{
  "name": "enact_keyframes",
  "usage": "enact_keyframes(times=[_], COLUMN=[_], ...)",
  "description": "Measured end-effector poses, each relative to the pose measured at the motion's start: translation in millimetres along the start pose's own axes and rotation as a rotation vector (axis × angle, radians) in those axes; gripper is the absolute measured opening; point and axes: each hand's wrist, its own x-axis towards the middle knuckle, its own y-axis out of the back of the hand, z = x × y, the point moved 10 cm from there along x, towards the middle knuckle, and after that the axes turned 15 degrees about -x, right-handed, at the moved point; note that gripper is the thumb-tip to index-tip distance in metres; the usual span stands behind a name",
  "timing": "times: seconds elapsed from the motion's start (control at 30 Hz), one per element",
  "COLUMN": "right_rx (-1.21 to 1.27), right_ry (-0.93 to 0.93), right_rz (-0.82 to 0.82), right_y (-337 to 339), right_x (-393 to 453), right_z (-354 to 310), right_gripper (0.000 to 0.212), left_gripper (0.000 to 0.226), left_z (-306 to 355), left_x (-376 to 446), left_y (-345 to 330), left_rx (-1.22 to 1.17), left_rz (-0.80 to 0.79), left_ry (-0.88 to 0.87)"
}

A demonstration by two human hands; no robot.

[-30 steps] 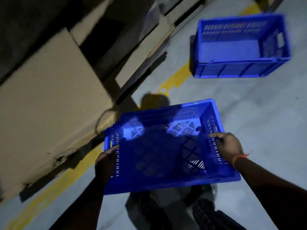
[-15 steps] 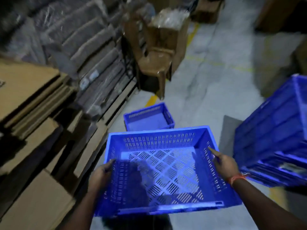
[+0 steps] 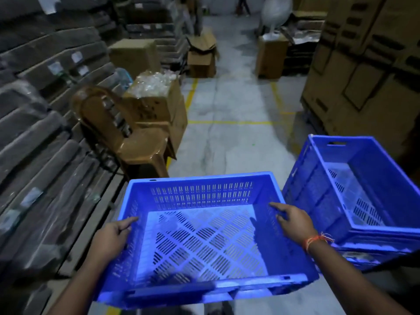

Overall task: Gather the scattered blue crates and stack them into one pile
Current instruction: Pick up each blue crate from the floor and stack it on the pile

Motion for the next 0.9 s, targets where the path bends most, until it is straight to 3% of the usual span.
enact_keyframes(times=[0.3, 0.7, 0.9], right_rx=[0.086, 0.201, 0.175], right_ry=[-0.15, -0.233, -0.273], right_rz=[0.094, 0.16, 0.22], right_y=[52, 82, 132], right_x=[143, 348, 439], right_z=[50, 114, 135], right_gripper=[0.044, 0.038, 0.038], left_gripper=[0.039, 0.039, 0.044], left_z=[153, 322, 404], left_x=[190, 399, 484], left_y=[-42, -120, -138], left_rx=[0.015, 0.133, 0.144], left_rz=[-0.109, -0.124, -0.096], left_ry=[-0.104, -0.238, -0.346])
